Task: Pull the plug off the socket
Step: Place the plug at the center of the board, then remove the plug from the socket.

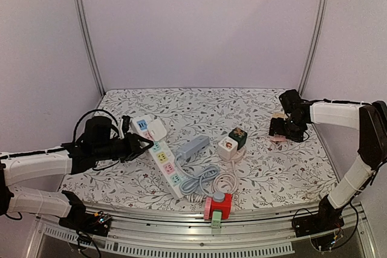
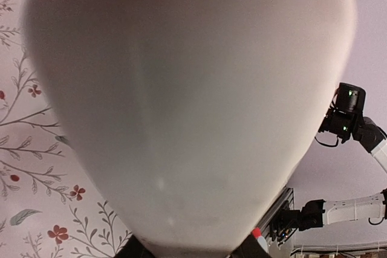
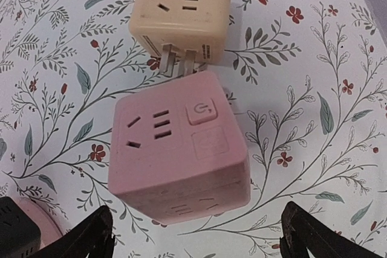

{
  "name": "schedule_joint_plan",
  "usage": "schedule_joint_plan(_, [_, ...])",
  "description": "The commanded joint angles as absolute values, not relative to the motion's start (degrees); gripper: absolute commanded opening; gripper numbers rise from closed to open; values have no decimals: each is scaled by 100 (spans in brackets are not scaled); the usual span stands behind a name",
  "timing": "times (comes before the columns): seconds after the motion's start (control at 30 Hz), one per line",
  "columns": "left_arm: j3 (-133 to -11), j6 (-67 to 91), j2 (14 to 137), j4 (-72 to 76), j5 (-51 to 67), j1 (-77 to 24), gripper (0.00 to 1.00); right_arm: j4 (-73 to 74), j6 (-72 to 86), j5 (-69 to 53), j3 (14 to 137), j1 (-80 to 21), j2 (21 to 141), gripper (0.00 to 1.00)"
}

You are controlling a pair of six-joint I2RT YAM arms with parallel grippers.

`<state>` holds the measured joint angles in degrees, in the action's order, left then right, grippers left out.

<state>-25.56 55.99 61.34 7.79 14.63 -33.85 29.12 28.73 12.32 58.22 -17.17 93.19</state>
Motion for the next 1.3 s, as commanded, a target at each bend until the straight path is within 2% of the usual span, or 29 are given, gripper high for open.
schedule_joint_plan(0.0, [-2748,5369,5934,798,1600,-3313,0,2957,2731,1285,5692,-1687,8834,95])
schedule_joint_plan(0.13, [-2820,5240,5920,846,1878,-3318,0,3203,2361,814,5831,-1764,8309,95])
schedule_joint_plan(0.37, [-3061,4892,5900,873,2396,-3390,0,3622,2030,432,6073,-2549,7218,96])
schedule_joint_plan(0.6, [-3243,4801,5989,826,2447,-3499,0,3300,2280,228,6298,-3783,6663,95])
schedule_joint_plan(1.03, [-3595,4834,6706,1242,2447,-4028,0,2239,2711,-239,7437,-5484,8315,85])
schedule_joint_plan(1.27, [-3690,4839,6895,1387,2450,-4121,0,2016,2902,-385,7823,-5835,9026,70])
